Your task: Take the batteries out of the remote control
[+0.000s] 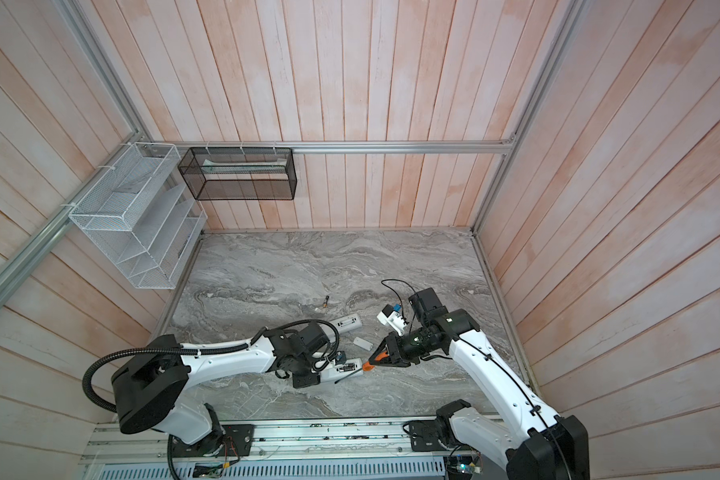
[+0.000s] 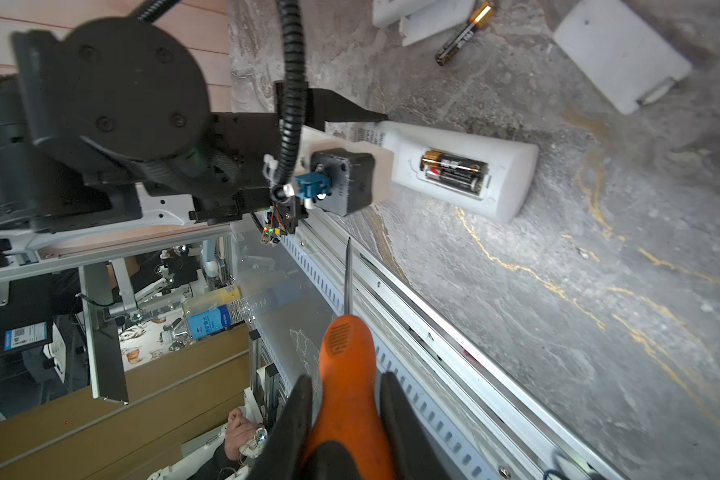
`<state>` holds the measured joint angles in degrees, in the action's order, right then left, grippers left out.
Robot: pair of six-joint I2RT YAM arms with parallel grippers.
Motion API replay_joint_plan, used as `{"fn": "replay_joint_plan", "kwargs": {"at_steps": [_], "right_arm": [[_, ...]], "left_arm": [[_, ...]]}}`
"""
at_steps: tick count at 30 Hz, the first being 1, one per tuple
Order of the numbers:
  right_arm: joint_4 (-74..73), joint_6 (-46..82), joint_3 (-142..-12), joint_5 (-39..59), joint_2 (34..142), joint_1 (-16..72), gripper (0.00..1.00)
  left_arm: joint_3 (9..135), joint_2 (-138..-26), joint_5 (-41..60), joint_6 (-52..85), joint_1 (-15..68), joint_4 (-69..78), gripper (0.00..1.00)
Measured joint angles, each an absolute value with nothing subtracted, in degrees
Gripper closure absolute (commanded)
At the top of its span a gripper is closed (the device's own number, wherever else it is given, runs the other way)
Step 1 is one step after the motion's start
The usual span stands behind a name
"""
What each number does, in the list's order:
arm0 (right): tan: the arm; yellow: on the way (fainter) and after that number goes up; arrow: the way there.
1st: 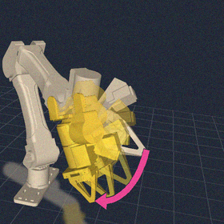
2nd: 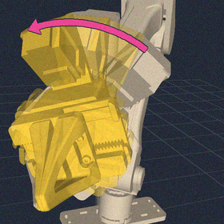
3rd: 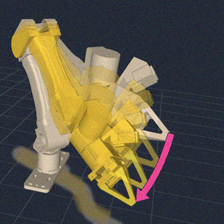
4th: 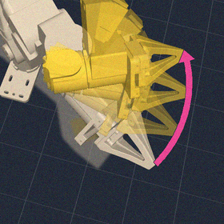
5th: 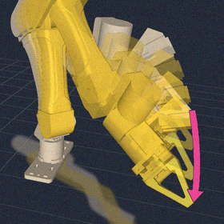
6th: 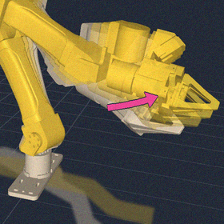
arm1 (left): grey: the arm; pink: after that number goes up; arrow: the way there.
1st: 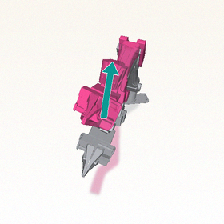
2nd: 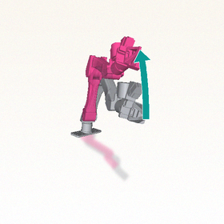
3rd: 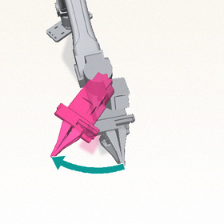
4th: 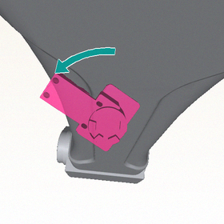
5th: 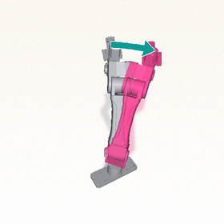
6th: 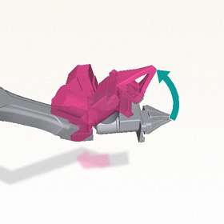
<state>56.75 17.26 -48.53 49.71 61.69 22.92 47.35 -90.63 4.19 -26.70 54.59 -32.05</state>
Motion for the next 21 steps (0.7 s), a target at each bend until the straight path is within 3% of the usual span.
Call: {"fn": "replay_joint_plan", "kwargs": {"at_steps": [6,21], "right_arm": [[55.4,27.4,-47.6,43.4,61.7,22.3,0.98],[51.8,50.1,-44.2,38.0,58.8,20.3,1.00]], "left_arm": [[47.5,-90.8,4.3,-26.3,54.5,-32.2,0.93],[47.4,-90.5,4.2,-25.0,54.5,-32.1,0.93]]}}
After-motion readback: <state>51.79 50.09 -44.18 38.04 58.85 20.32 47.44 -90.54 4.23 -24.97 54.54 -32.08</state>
